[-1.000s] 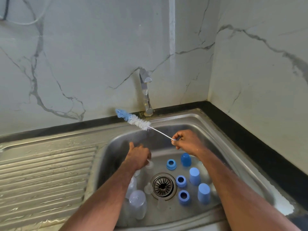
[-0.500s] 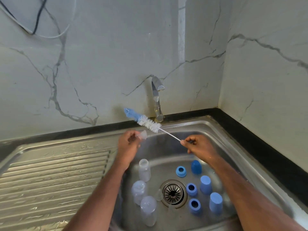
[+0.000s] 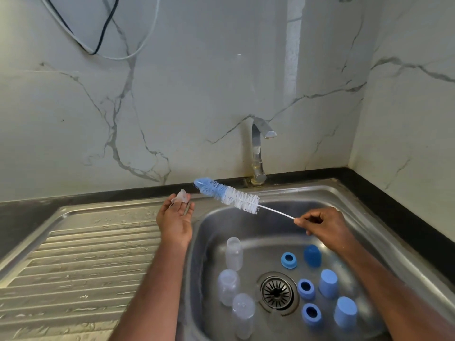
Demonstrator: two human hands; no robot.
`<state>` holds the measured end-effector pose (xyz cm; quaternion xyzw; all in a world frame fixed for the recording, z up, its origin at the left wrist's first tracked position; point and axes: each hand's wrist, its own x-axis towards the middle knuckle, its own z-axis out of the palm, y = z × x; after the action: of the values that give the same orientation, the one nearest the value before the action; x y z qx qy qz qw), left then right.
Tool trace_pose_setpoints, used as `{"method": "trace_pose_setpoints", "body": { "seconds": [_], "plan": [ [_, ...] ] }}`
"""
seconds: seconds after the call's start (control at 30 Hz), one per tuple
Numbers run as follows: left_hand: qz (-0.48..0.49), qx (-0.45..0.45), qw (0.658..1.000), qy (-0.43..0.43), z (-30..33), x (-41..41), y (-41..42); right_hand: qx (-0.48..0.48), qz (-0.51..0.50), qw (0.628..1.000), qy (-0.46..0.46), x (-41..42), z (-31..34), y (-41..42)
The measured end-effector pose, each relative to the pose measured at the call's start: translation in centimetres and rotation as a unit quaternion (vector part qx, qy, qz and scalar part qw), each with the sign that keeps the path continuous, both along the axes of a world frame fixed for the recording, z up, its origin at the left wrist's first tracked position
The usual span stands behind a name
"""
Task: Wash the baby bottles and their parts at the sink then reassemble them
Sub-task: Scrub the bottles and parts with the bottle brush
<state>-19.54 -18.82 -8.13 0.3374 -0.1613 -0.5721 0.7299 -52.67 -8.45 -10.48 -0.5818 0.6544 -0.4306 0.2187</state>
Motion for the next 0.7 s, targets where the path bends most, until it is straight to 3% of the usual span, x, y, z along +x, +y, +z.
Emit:
{"method": "trace_pose_setpoints", "body": {
  "seconds": [0.5,0.6,0.7],
  "plan": [
    [-0.026,-0.043,0.991,-0.125,-0.9,0.6,1.8,0.085,0.06,0.992,0.073,-0.7,-0.3,0.1],
    [-0.006,-0.05,0.984,-0.173,-1.7,1.0,1.8,0.072,0.059,0.994,0.063,-0.9,0.0,0.4],
    [0.008,-0.037,0.987,-0.154,-1.7,1.1,1.9,0.047,0.058,0.993,0.087,-0.6,0.4,0.5]
  ]
}}
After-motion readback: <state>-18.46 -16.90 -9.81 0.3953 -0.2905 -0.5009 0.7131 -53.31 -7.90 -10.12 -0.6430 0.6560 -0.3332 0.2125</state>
